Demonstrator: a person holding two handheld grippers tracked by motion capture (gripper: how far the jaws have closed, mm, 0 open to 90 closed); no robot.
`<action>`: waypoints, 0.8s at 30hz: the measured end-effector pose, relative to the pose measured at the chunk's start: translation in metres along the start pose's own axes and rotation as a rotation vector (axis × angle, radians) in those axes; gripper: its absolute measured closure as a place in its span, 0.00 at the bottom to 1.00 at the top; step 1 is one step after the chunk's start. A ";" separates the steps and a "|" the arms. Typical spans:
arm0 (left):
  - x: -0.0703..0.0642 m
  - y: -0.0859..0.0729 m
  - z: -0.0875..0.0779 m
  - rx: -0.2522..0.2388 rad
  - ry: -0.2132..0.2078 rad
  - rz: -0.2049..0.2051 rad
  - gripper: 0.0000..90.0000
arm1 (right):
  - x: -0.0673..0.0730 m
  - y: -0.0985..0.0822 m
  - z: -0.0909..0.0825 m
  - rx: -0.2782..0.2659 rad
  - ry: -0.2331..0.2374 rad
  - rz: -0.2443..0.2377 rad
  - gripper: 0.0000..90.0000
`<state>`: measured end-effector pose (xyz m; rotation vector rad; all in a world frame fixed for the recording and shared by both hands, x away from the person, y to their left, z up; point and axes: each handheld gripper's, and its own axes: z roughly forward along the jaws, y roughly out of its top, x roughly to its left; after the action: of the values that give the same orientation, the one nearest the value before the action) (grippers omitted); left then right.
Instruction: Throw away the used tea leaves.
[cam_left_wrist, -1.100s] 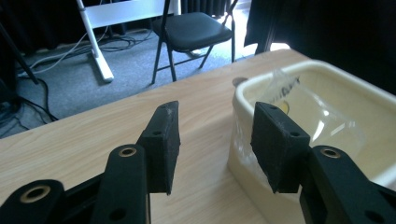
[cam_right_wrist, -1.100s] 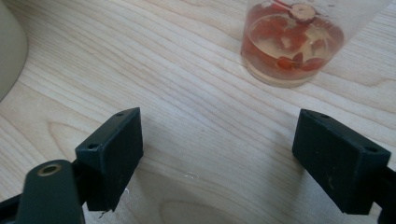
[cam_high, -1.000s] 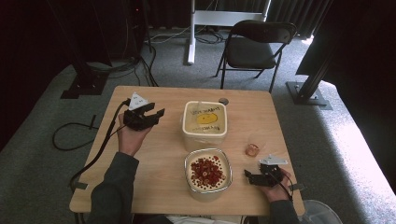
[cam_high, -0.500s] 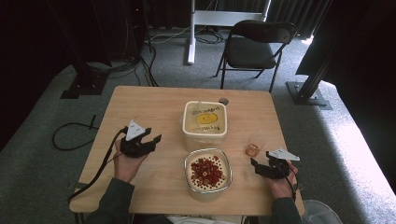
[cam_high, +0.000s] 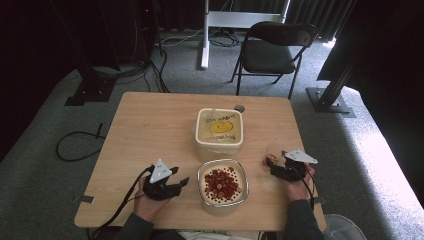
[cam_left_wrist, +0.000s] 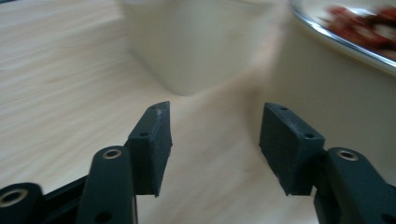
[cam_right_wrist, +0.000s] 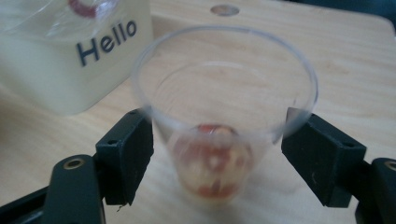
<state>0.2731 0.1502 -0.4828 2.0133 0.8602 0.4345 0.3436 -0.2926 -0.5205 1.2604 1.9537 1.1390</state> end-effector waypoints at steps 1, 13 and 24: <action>-0.004 -0.001 0.002 0.008 -0.017 0.010 0.48 | -0.001 0.001 0.002 -0.008 -0.003 -0.007 0.29; -0.026 -0.008 0.007 0.020 -0.103 0.060 0.42 | -0.009 0.002 0.017 -0.070 0.039 0.038 0.30; -0.047 -0.019 0.004 0.046 -0.192 0.132 0.40 | -0.011 0.003 0.018 -0.075 0.033 0.043 0.38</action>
<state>0.2348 0.1220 -0.4997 2.1225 0.6273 0.2910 0.3635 -0.2952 -0.5266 1.2569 1.8975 1.2509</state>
